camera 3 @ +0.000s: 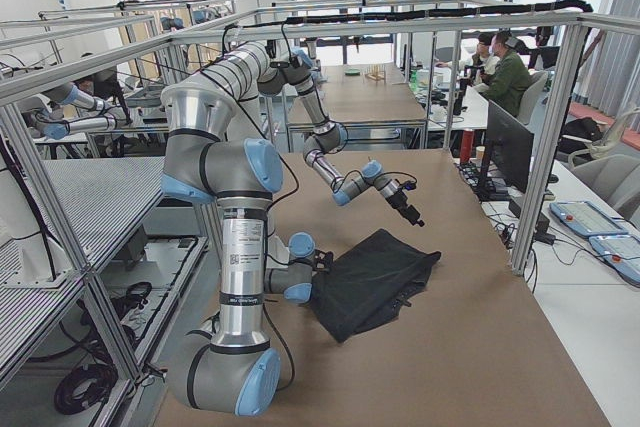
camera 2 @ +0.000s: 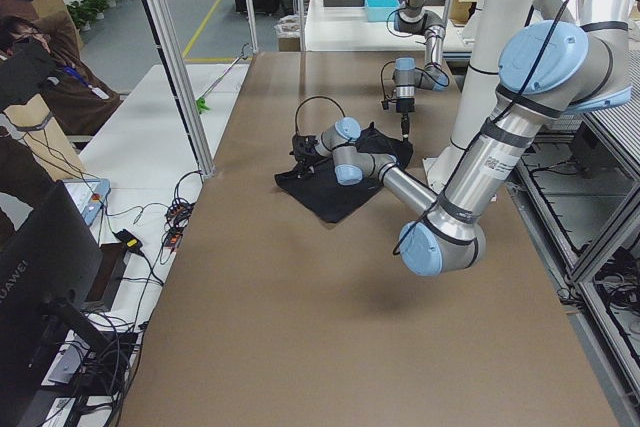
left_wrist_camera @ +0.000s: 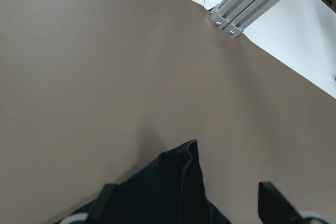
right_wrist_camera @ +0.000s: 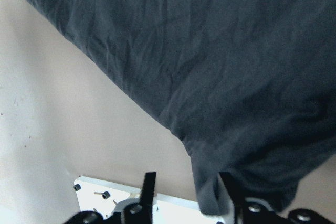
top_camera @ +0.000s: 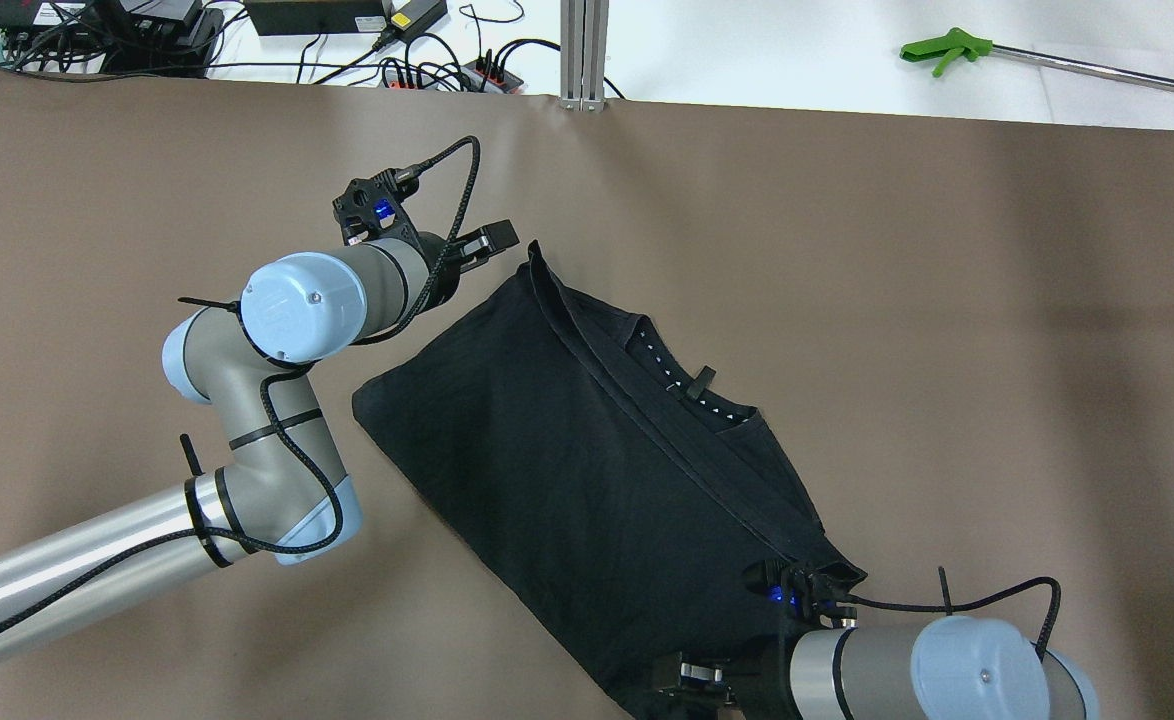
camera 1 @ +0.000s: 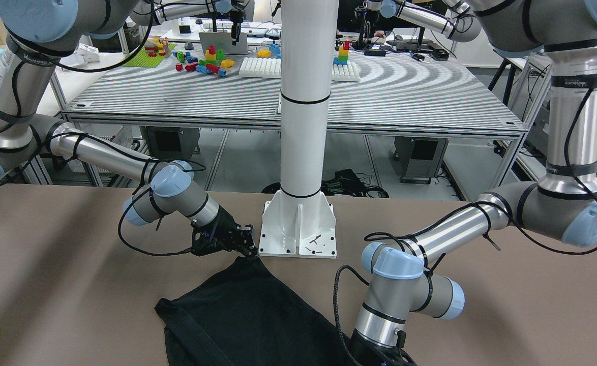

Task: Fold clothes
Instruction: 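Drag the grasped corner away from the robot with the right gripper, rotating the shirt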

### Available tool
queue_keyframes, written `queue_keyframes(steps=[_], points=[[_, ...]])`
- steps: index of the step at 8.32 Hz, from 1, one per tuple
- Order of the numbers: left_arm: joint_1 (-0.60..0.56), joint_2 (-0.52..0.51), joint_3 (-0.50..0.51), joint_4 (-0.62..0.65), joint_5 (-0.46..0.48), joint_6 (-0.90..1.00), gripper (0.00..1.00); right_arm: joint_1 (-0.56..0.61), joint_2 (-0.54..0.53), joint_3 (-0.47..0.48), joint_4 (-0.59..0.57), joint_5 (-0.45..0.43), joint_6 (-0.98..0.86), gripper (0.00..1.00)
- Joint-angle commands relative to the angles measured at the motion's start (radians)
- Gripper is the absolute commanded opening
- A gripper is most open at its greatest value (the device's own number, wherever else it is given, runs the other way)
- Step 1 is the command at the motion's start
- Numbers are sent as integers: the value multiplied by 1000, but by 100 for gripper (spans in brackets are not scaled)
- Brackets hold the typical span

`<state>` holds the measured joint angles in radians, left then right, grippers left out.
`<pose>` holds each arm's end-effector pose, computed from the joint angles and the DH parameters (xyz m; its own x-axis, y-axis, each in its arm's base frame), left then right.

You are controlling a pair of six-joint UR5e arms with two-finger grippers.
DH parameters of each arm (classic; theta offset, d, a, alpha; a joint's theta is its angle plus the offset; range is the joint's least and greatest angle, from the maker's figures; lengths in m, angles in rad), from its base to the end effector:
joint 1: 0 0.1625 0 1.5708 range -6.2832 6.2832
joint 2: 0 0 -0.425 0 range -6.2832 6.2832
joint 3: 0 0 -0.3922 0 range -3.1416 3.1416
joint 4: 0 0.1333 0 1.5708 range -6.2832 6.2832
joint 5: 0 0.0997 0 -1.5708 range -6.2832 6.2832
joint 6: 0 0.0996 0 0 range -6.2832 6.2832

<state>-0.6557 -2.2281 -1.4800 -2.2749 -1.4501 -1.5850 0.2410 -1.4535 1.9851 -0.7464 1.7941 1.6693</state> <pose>0.4778 -0.5508 0.2225 0.2245 -0.1904 -0.9557 0.6997 0.7141 0.0220 -0.4628 -0.2283 0.3091 0.2038 0.1488 0.9676 -0.0429 0.9888 -0.1431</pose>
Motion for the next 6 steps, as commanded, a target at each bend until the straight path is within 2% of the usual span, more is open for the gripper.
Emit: queue_keyframes(steps=[1,2,3,4,5,6], points=[[-12,38,-20,28,-56,-6,94,128,1,-11,-17,-21,-40,95],[-9,47,-22,47,-67,-7,94,156,-7,-21,-37,-34,-92,95],[-10,51,-37,55,-126,-19,94,200,4,-43,-94,-74,-149,95],[-9,67,-80,72,-145,-64,94,224,43,-57,-118,-125,-204,94],[-5,114,-123,77,-182,-70,94,253,83,-83,-138,-134,-267,94],[-1,213,-167,-25,-197,-85,94,279,84,-89,-139,-134,-275,94]])
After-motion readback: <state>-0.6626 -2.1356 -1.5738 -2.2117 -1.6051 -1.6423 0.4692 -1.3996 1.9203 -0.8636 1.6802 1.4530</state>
